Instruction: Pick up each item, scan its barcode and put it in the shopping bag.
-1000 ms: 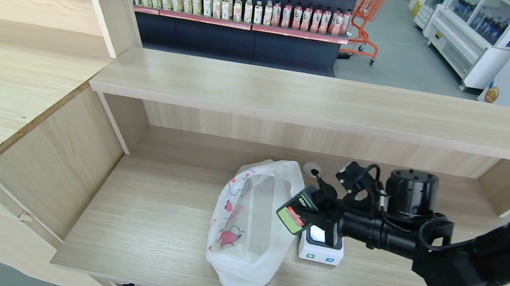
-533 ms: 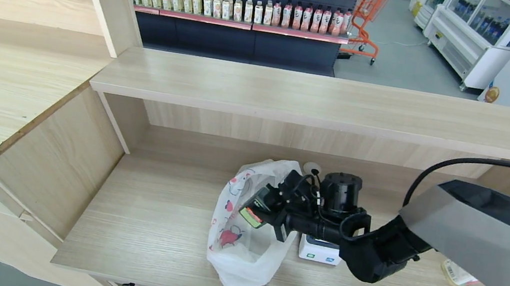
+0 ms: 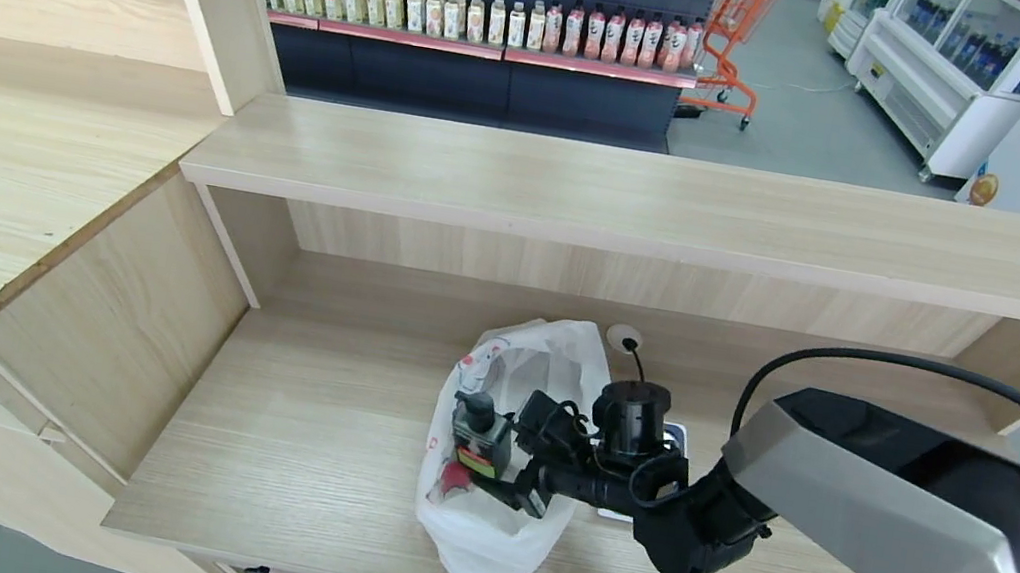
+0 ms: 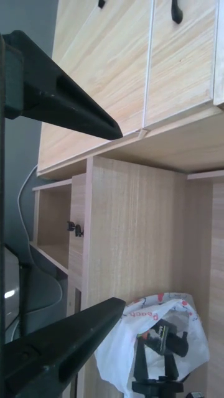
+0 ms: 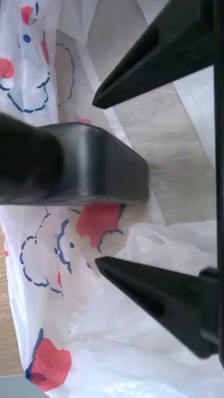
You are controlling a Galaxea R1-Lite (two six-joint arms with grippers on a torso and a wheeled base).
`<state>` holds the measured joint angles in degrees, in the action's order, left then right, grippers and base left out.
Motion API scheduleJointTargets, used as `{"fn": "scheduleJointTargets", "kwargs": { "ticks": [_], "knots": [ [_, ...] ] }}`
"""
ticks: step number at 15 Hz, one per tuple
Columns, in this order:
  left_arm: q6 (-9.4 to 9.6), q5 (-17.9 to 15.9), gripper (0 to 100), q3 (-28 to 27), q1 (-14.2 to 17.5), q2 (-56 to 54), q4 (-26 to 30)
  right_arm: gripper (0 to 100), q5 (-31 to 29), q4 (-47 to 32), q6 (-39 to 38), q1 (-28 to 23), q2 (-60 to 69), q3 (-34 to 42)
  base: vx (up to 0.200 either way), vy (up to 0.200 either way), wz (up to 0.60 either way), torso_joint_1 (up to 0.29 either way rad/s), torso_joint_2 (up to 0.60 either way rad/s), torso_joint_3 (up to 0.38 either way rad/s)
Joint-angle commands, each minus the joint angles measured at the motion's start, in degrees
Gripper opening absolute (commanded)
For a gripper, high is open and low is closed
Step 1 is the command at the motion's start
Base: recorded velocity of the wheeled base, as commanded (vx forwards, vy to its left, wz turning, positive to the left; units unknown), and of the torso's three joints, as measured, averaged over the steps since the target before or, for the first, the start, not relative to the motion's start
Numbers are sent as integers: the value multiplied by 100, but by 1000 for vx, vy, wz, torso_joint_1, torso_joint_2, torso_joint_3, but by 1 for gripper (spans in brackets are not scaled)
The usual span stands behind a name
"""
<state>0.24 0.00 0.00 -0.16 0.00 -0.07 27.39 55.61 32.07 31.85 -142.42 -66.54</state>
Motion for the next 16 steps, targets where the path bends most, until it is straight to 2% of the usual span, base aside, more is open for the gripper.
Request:
{"fn": "scheduleJointTargets", "kwargs": {
  "ticks": [1,3,4,6,8,12,16],
  "knots": [
    [2,0,100,0,7,9,-1,100,3,-24,-149,-21,74,27,0,0,0,0,0,0],
    [2,0,100,0,-2,9,-1,100,3,-77,-808,-48,426,27,0,0,0,0,0,0],
    [2,0,100,0,-2,9,-1,100,-6,-174,-1625,-118,918,106,0,0,0,0,0,0],
    [2,0,100,0,-2,9,-1,100,-59,-842,-2583,-355,1727,475,0,0,0,0,0,0],
    [2,0,100,0,-2,9,-1,100,-208,-1395,-3093,-742,2395,941,0,0,0,0,0,0],
    [2,0,100,0,-2,9,-1,100,-261,-1430,-3304,-1603,3792,2022,0,0,0,0,0,0],
    [2,0,100,0,-2,9,-1,100,-1061,-1439,-2952,-2359,5365,3156,0,0,0,0,0,0]
  ]
}}
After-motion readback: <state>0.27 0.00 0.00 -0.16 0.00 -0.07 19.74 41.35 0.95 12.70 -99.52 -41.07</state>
